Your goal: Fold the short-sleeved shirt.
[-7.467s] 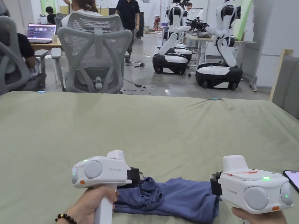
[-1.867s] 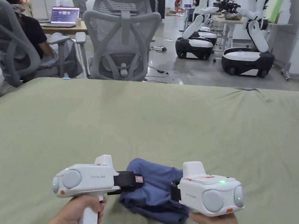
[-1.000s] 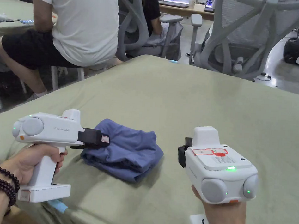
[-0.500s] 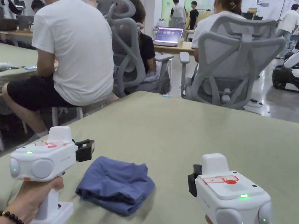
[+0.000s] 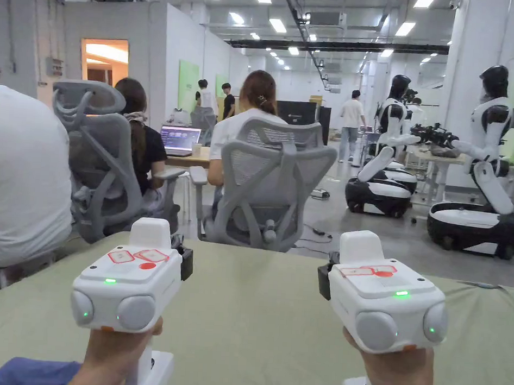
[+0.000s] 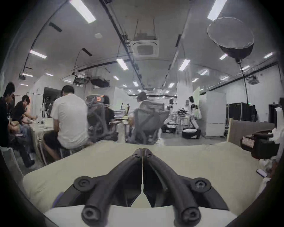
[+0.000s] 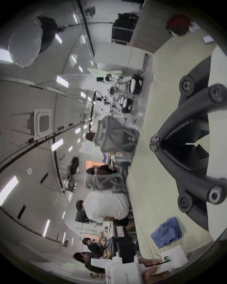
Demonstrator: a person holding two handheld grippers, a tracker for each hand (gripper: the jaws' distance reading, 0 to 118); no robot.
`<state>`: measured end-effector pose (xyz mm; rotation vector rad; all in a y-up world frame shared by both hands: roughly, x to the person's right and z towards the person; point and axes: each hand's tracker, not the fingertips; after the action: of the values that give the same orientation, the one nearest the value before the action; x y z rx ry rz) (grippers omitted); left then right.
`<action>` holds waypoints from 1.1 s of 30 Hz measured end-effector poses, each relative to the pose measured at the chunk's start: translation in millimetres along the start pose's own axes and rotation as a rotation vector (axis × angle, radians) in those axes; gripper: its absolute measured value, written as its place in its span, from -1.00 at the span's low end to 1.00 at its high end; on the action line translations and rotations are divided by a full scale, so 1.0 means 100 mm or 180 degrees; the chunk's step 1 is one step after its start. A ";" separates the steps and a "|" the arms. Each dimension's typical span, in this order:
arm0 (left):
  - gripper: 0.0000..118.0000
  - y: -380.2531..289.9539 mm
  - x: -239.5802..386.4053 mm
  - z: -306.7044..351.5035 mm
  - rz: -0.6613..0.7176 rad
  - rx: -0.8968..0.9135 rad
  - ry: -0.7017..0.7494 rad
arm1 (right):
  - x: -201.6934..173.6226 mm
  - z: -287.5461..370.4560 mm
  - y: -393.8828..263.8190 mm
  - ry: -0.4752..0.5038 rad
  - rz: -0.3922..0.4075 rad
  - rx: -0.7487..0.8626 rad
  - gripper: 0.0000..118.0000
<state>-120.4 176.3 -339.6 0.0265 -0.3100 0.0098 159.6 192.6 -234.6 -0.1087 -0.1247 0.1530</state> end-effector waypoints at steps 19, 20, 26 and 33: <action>-0.97 0.08 2.05 -0.45 0.0115 -0.0036 -0.0498 | 2.28 0.66 -0.28 -0.1050 -0.0274 -0.0010 -0.97; -0.97 0.06 2.07 -0.45 0.0121 -0.0055 -0.0502 | 2.29 0.66 -0.30 -0.1060 -0.0267 -0.0022 -0.97; -0.97 0.02 2.15 -0.45 0.0134 -0.0103 -0.0511 | 2.34 0.57 -0.48 -0.1058 -0.0284 -0.0030 -0.97; -0.16 -0.01 2.20 -0.38 0.0059 -0.0118 -0.0507 | 2.38 0.51 -0.55 -0.1049 -0.0314 -0.0028 -0.71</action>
<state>100.5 177.4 -308.7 -0.0124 -0.4695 0.0206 394.8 181.3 -150.4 -0.0851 -0.4587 0.0707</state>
